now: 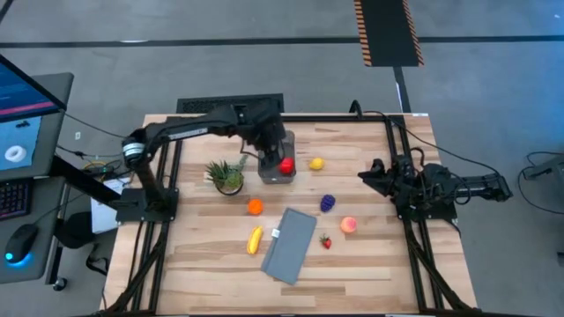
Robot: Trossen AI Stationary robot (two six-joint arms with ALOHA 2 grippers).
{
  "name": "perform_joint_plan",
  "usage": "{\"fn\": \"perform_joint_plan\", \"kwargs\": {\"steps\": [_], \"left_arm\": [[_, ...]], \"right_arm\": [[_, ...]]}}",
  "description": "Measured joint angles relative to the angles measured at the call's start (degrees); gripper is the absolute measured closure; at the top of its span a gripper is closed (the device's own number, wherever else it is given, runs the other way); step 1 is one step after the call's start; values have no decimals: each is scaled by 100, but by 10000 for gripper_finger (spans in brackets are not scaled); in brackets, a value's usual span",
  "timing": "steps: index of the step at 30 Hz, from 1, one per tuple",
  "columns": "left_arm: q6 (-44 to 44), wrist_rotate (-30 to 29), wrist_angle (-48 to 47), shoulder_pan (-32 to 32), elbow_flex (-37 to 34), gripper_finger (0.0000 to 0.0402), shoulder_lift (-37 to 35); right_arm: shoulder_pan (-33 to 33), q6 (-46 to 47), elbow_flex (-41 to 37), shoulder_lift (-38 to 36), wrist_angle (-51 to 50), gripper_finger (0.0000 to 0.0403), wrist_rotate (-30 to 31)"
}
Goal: Pick and placing Produce into tupperware
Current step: Put the yellow lemon into the black bin
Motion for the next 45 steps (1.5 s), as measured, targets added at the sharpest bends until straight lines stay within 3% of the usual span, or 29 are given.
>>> {"fn": "perform_joint_plan", "kwargs": {"steps": [9,14,22,28,38,45], "left_arm": [[-941,-686,815,-698,-1928,106,-1899],[-1457,-1628,1528,-1275,-2629,106,-3033],[-1931,-3321,1783,-2353,-3302,106,-4189],[-2385,-4017,2311,-2918,-3937,106,-4660],[-3164,-4595,2403,-3504,-4451,107,-4795],[-3503,-5345,2264,-3990,-4529,107,-4800]], "right_arm": [[-2,344,0,0,-147,207,71],[-15,-16,0,-2,-145,207,85],[-17,446,0,35,-253,207,231],[-46,152,0,332,-721,214,266],[-433,-978,464,1387,-1802,254,579],[-923,-1611,1206,2334,-2594,223,441]]}}
